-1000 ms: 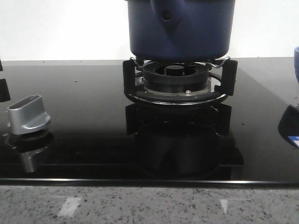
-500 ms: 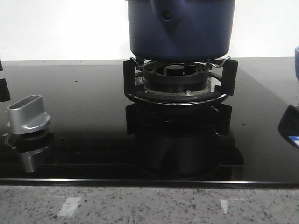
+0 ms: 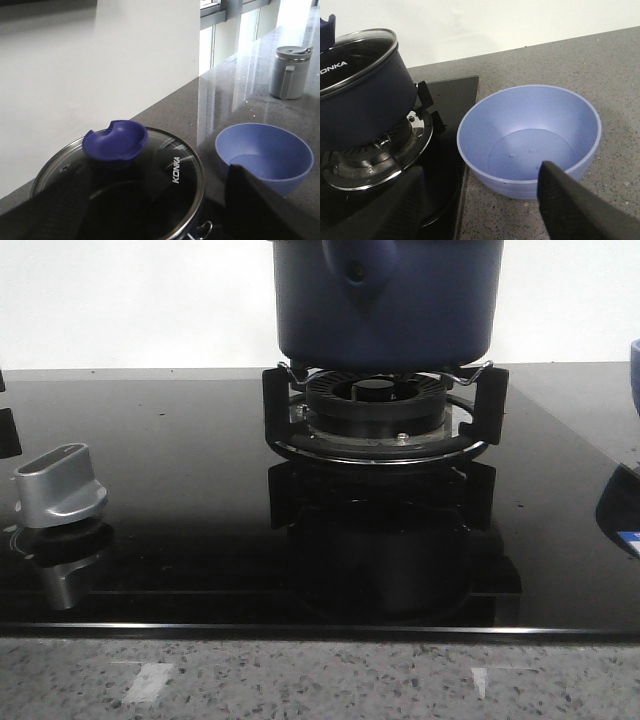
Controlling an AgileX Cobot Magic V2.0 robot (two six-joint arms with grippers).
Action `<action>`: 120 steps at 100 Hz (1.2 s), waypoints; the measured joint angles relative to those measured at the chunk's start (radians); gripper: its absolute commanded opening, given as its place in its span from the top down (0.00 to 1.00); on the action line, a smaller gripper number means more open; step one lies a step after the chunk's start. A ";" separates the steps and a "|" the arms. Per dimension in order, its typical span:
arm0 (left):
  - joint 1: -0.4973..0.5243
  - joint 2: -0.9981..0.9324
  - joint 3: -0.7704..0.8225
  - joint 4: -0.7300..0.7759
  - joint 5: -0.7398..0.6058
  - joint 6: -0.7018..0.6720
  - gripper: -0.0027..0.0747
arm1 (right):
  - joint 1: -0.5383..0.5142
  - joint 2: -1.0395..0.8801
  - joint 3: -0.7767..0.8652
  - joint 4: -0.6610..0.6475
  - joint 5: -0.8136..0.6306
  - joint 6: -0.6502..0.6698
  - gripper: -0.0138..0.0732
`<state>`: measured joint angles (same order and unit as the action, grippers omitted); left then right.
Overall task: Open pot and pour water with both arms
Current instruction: 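Grasp the blue knob of the glass lid with the left gripper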
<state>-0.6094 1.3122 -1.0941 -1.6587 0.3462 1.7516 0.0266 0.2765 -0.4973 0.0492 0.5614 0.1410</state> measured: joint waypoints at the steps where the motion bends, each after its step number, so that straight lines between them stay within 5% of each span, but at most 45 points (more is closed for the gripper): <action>1: 0.000 0.011 -0.004 -0.003 0.000 -0.001 0.26 | 0.000 0.000 0.000 0.000 0.000 0.000 0.34; 120: -0.001 0.419 -0.279 -0.146 -0.001 0.112 0.26 | 0.000 0.000 0.000 0.000 -0.005 0.000 0.34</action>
<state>-0.6109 1.7314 -1.3730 -1.8045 0.3448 1.8639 0.0266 0.2765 -0.4973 0.0492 0.5562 0.1410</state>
